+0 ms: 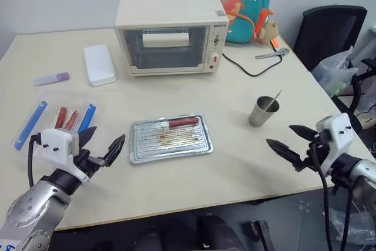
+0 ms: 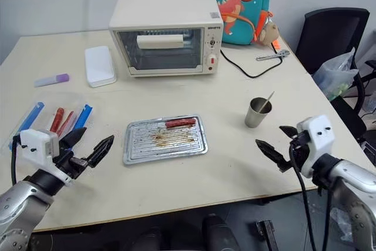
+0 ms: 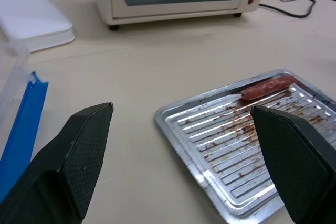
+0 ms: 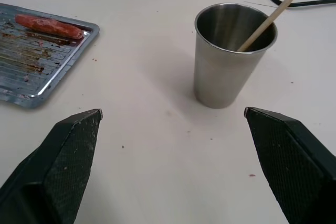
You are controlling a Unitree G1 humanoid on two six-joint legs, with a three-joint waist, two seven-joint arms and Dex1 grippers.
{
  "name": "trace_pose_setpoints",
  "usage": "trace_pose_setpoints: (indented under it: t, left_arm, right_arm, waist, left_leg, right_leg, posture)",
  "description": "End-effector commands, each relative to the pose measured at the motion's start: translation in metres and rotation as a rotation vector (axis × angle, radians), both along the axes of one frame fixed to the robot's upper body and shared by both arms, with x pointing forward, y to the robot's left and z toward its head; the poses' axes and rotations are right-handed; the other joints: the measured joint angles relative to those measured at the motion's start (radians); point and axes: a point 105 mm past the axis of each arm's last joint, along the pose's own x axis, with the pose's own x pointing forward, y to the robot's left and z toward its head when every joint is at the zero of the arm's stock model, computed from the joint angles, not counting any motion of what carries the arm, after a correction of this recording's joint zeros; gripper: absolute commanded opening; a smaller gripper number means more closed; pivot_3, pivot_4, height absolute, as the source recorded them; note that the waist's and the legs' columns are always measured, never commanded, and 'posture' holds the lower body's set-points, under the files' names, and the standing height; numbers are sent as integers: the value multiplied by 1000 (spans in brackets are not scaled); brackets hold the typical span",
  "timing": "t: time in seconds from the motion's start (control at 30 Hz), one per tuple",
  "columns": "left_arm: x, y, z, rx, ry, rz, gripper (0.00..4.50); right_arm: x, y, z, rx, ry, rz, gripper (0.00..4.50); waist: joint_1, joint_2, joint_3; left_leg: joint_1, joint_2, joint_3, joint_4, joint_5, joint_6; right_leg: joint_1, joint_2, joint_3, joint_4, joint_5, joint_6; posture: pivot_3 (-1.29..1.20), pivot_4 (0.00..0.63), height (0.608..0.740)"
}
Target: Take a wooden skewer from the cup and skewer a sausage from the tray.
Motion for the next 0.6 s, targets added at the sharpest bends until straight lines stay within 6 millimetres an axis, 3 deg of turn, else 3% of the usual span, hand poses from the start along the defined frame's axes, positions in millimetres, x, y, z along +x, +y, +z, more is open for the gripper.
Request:
trace_pose_setpoints:
  t: [0.03, 0.4, 0.6]
  left_arm:
    - [-1, 11, 5, 25, -33, 18, 4407]
    - [1, 0, -11, 8, 24, -56, 4407]
    - [6, 4, -7, 4, 6, -43, 4460]
  right_arm:
    - [4, -11, 9, -14, -43, -19, 4500]
    - [19, -30, 9, 38, -63, -115, 4500]
    - [22, -32, 12, 40, -62, -112, 4500]
  waist:
    - [0, 0, 0]
    - [2, 0, 0]
    - [2, 0, 0]
  left_leg:
    - [1, -1, 0, -1, 0, 0]
    - [1, 2, 1, -5, 0, 0]
    - [1, 2, 1, -5, 0, 0]
  right_leg:
    - [1, 0, 0, -1, 0, 0]
    - [1, -1, 1, -5, 0, 1]
    - [1, -1, 1, -5, 0, 1]
  posture:
    - [0, 150, 740]
    - [0, 150, 740]
    - [0, 150, 740]
